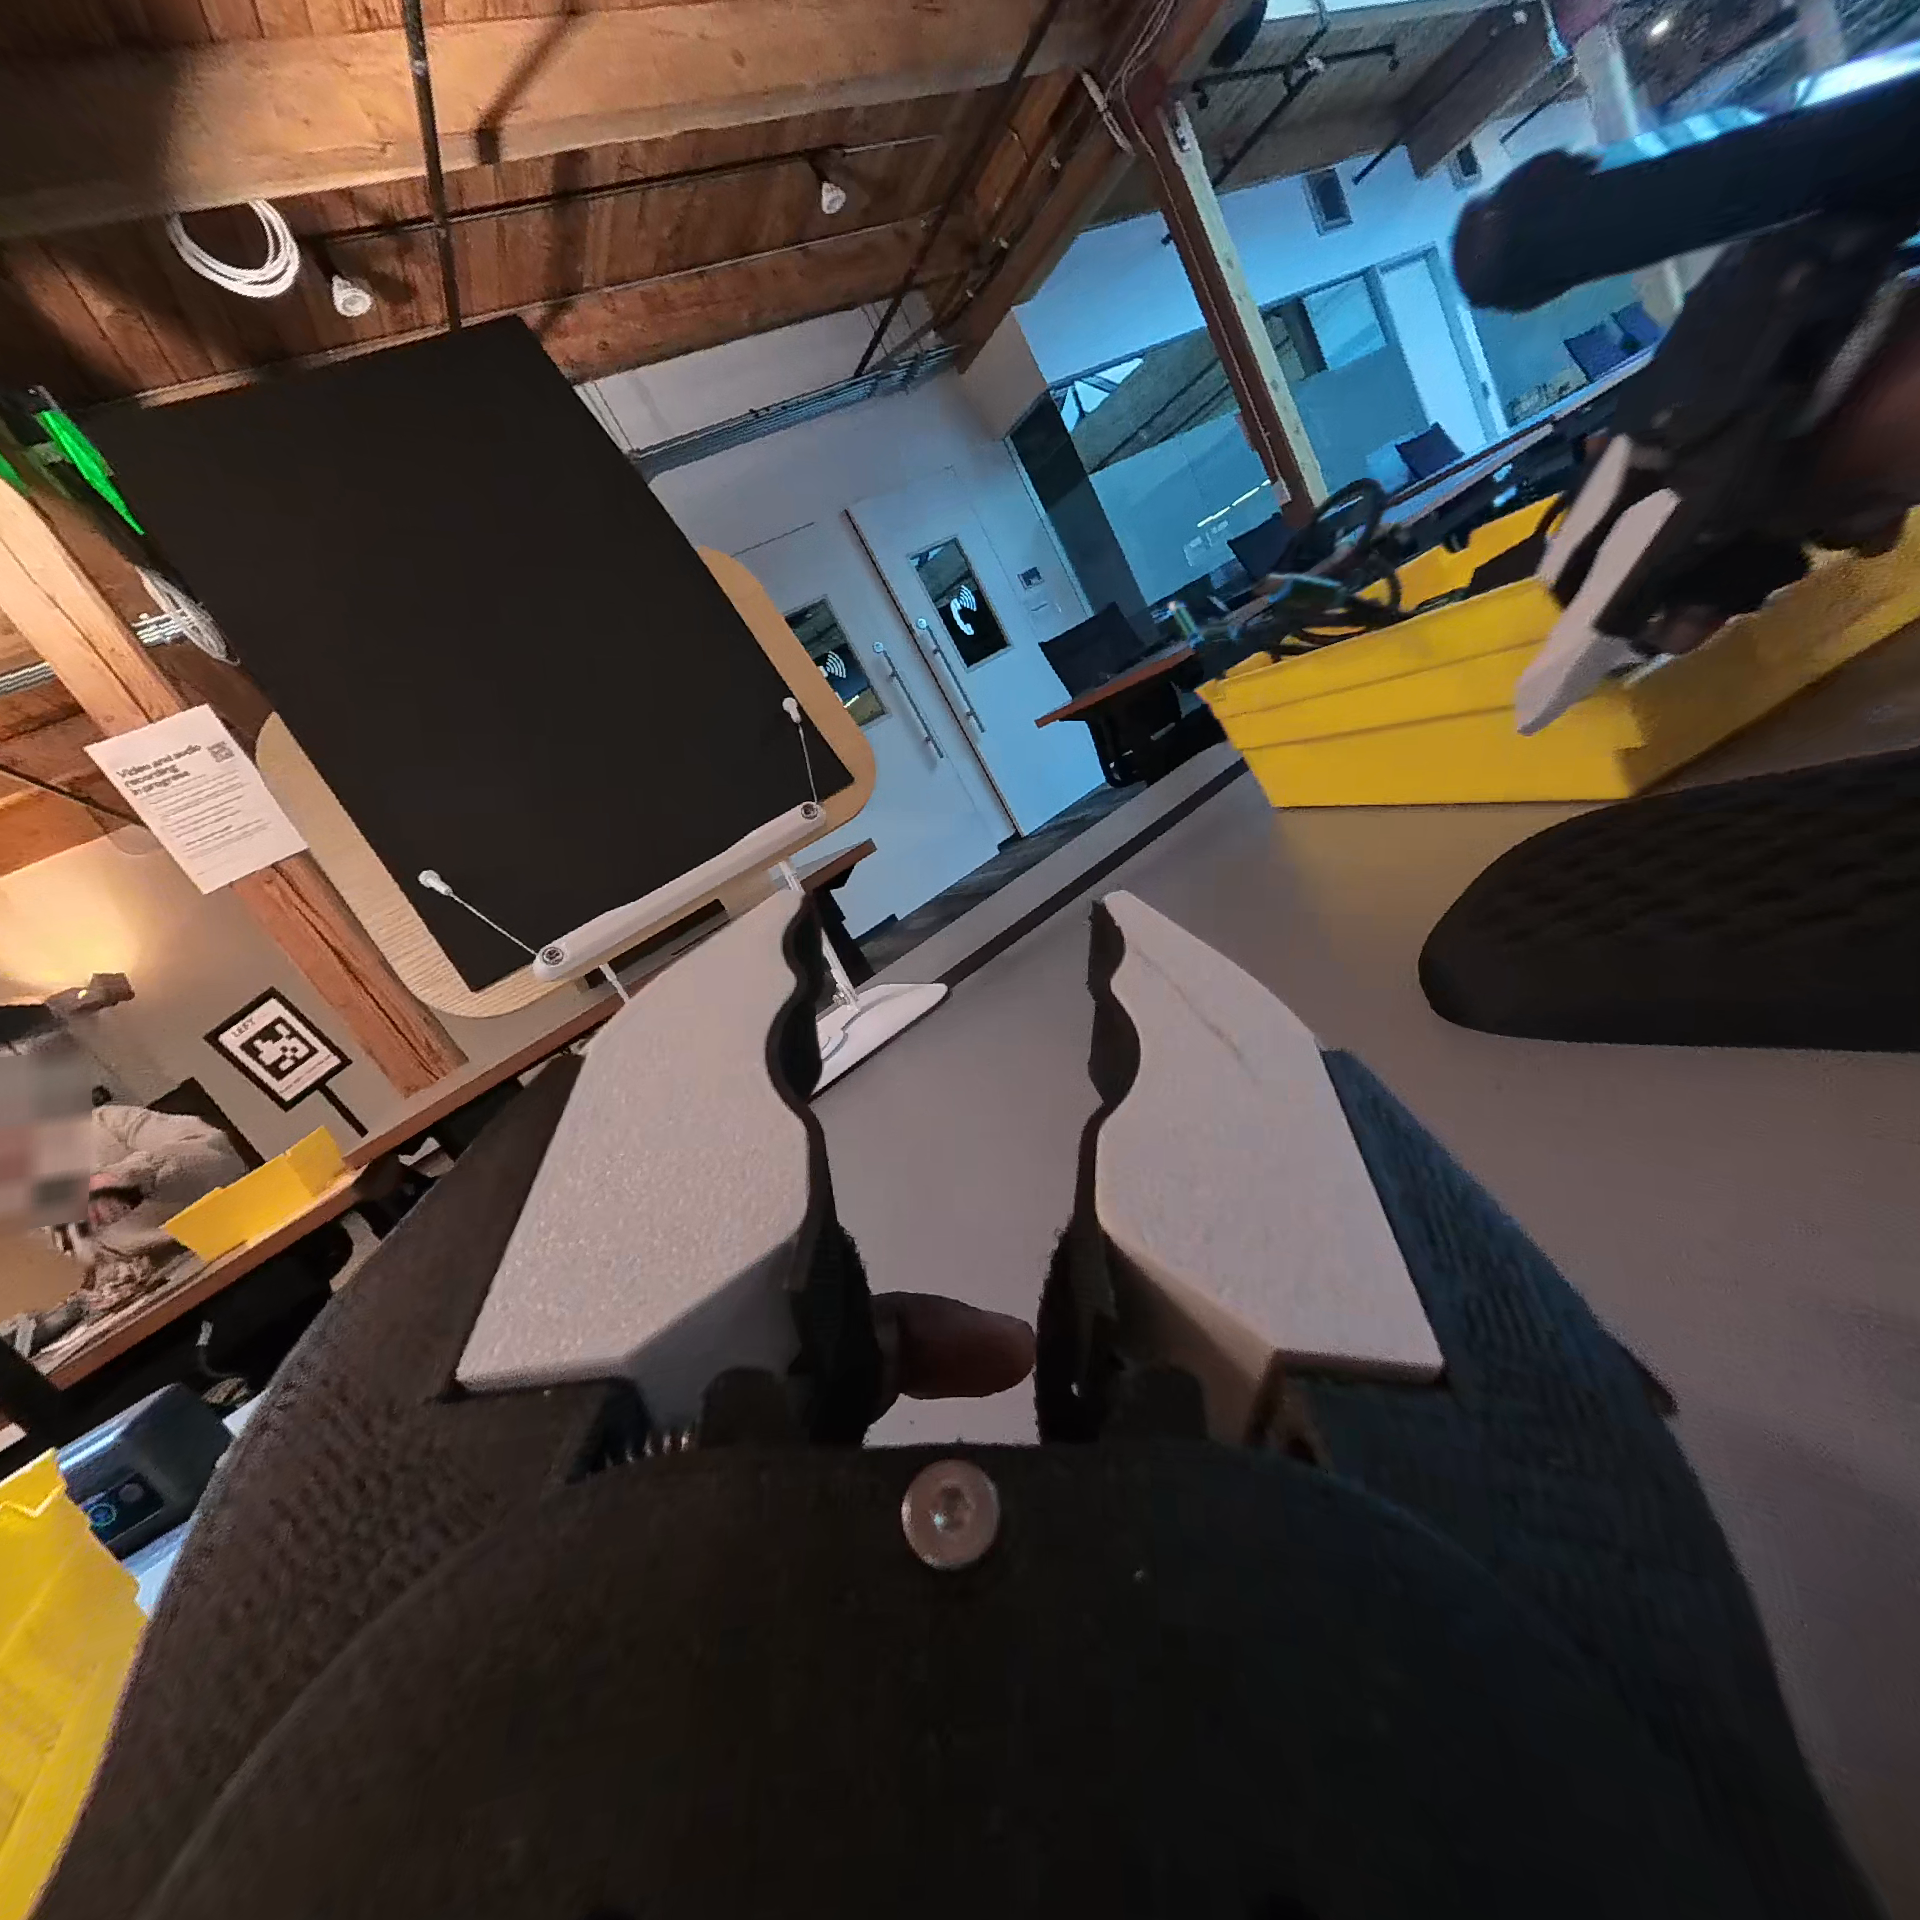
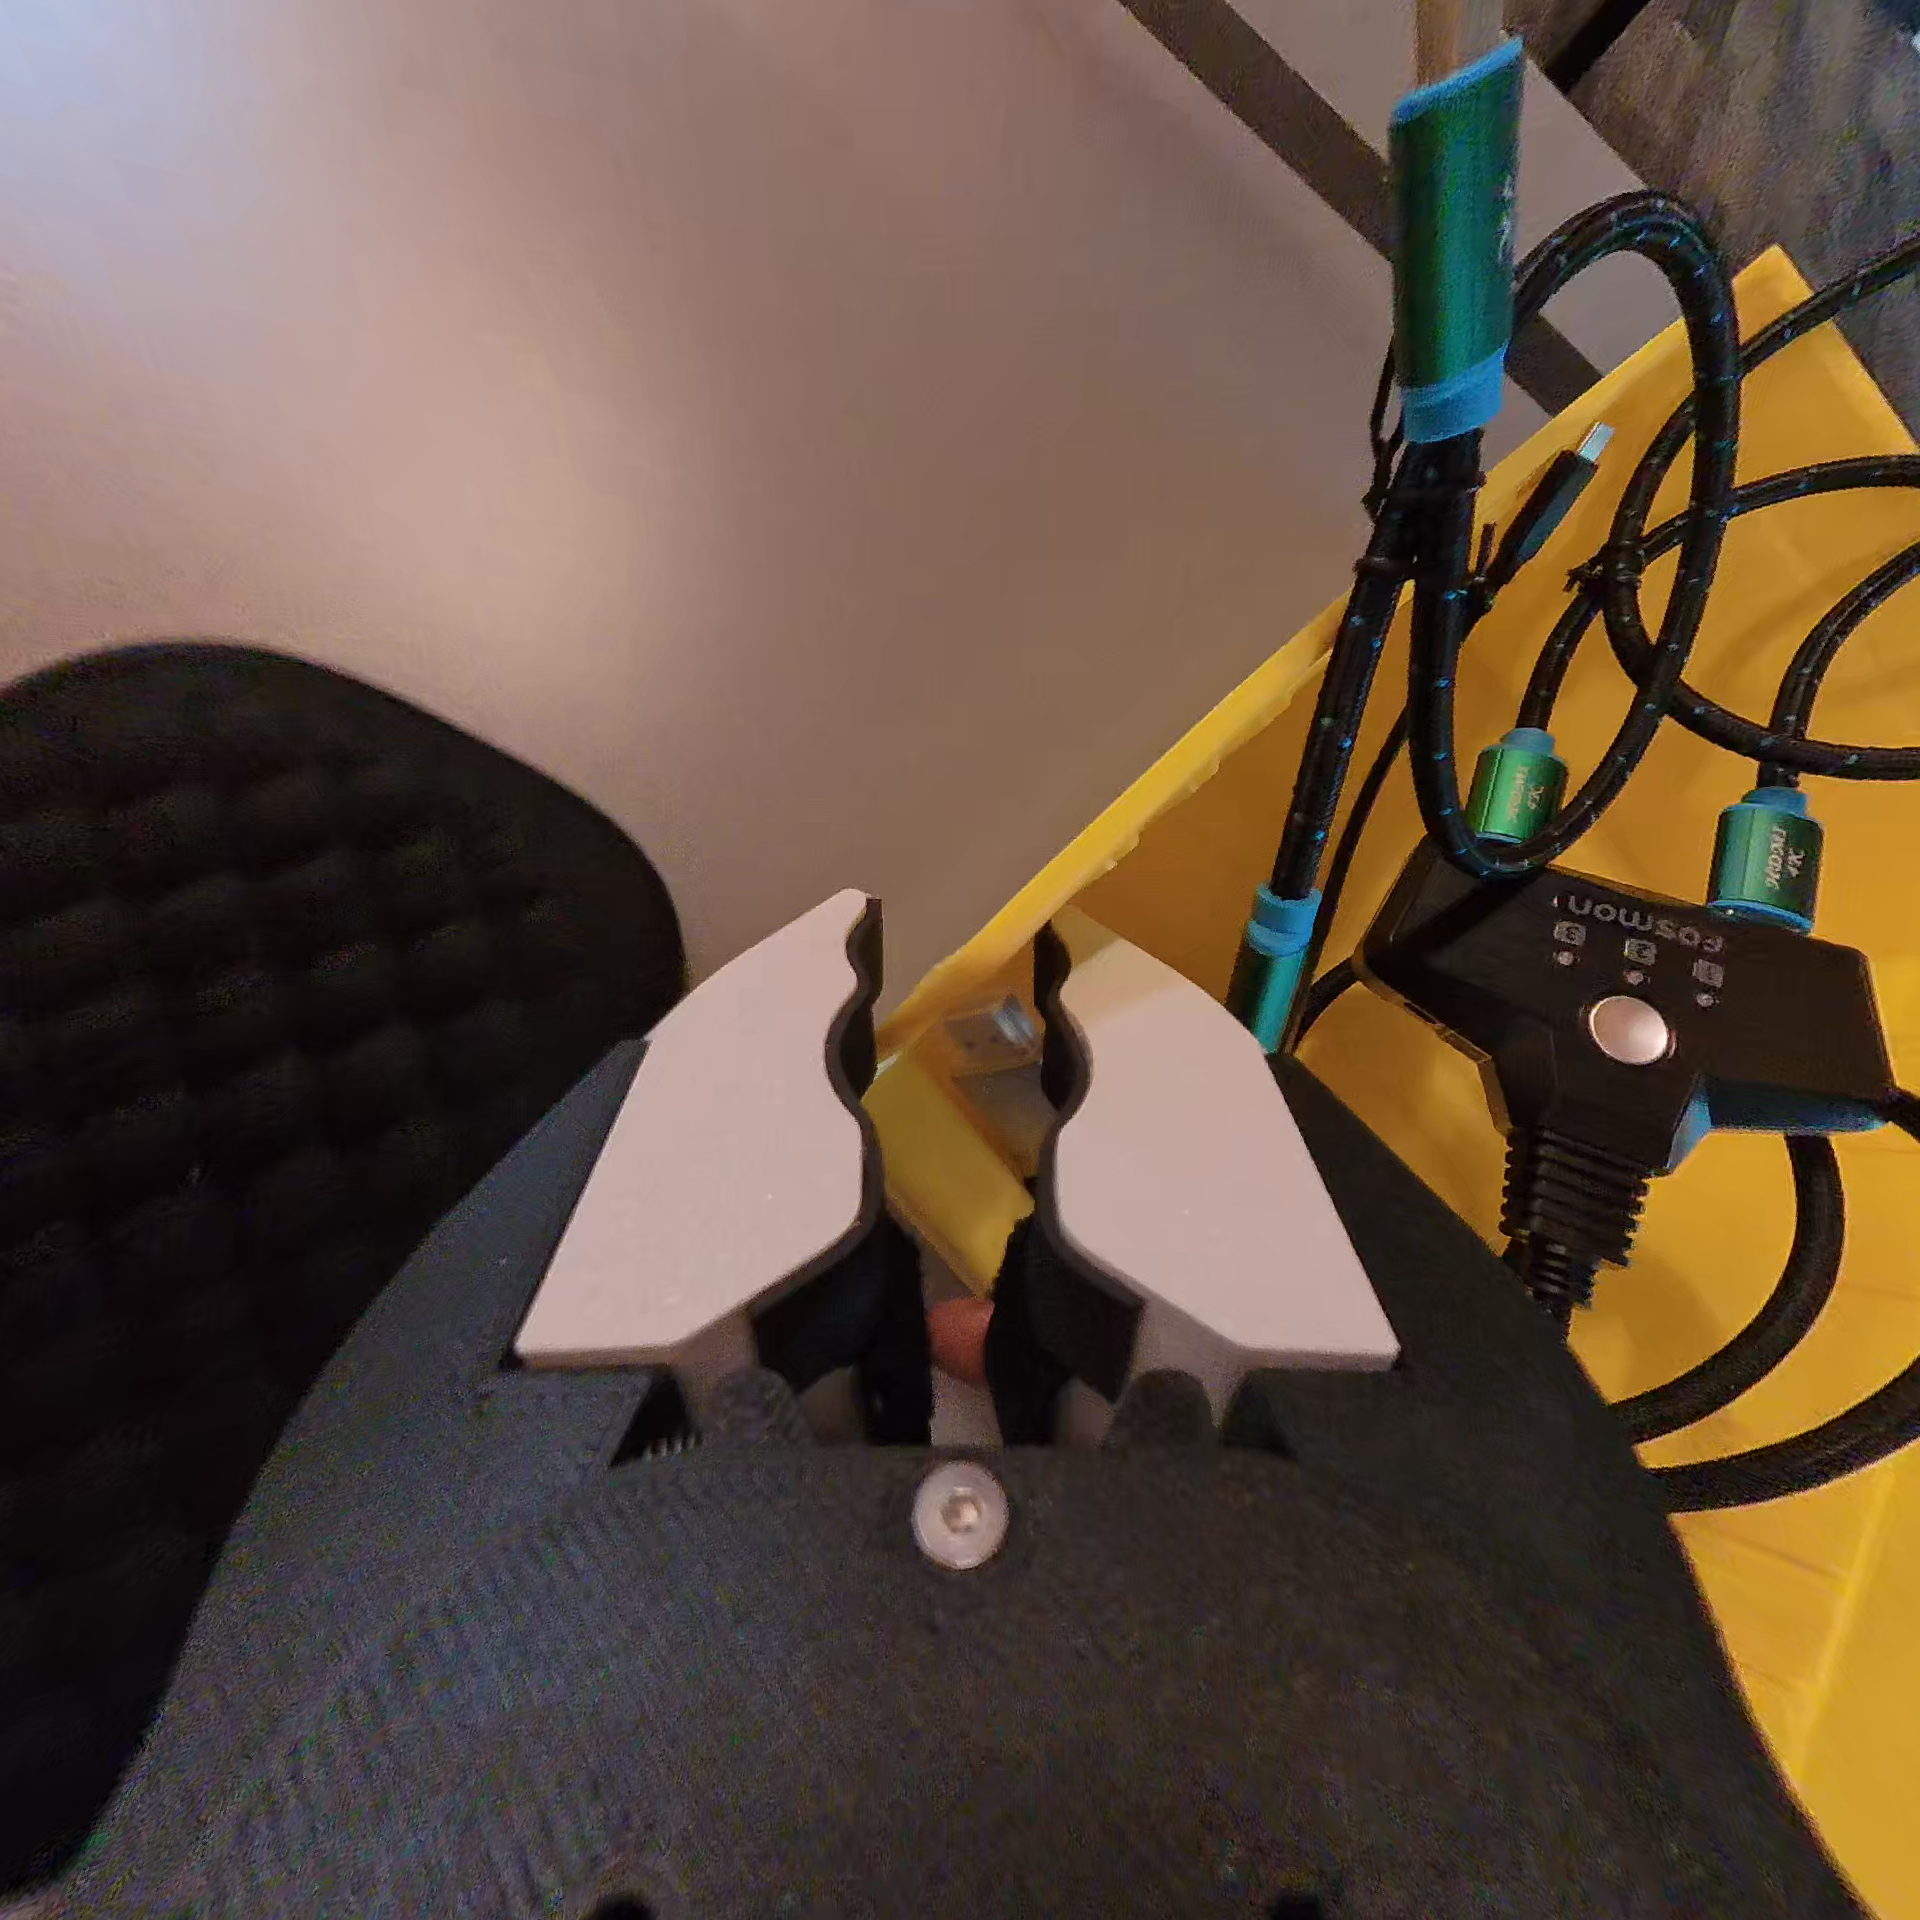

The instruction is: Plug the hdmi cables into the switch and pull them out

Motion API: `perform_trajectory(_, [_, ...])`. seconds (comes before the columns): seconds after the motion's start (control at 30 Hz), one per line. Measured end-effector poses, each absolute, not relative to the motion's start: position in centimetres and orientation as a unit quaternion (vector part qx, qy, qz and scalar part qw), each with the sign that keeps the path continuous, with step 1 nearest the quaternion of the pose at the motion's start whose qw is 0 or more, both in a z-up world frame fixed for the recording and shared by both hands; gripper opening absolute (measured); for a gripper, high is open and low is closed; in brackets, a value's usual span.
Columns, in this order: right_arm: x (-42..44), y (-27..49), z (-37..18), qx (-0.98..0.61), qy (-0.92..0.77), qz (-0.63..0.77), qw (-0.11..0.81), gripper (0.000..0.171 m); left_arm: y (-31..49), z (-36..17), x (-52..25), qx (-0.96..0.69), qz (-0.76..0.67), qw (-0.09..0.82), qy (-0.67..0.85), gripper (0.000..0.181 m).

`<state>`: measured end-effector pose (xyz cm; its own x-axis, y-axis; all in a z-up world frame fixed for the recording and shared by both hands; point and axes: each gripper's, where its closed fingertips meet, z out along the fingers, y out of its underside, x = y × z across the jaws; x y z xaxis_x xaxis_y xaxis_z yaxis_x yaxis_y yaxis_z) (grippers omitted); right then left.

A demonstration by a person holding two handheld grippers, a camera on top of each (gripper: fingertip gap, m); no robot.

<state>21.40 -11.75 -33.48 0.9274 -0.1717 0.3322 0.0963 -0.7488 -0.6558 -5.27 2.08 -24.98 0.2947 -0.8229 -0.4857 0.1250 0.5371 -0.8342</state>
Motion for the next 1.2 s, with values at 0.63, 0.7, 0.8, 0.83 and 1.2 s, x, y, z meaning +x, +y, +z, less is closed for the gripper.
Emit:
perform_trajectory(0.63, [3.8, 7.2, -34.5, -0.898, -0.164, -0.194, 0.360, 0.047, 2.7, -20.2, -9.0, -0.380, -0.411, 0.727, 0.398, 0.042])
perform_trajectory(0.7, [1.3, 9.3, -34.3, -0.885, -0.196, -0.192, 0.375, 0.043, 2.5, -16.8, -11.3, -0.347, -0.399, 0.760, 0.377, 0.042])
perform_trajectory(0.8, [-2.7, 12.2, -34.2, -0.876, -0.220, -0.162, 0.397, 0.045, 1.9, -12.2, -15.2, -0.295, -0.373, 0.810, 0.343, 0.041])
perform_trajectory(0.83, [-3.9, 13.0, -34.2, -0.874, -0.231, -0.161, 0.396, 0.045, 1.6, -10.8, -16.6, -0.278, -0.365, 0.824, 0.333, 0.040])
perform_trajectory(1.2, [-16.6, 16.9, -29.3, -0.764, -0.320, 0.039, 0.559, 0.065, 6.8, -7.0, -28.1, -0.317, -0.236, 0.877, 0.273, 0.035])
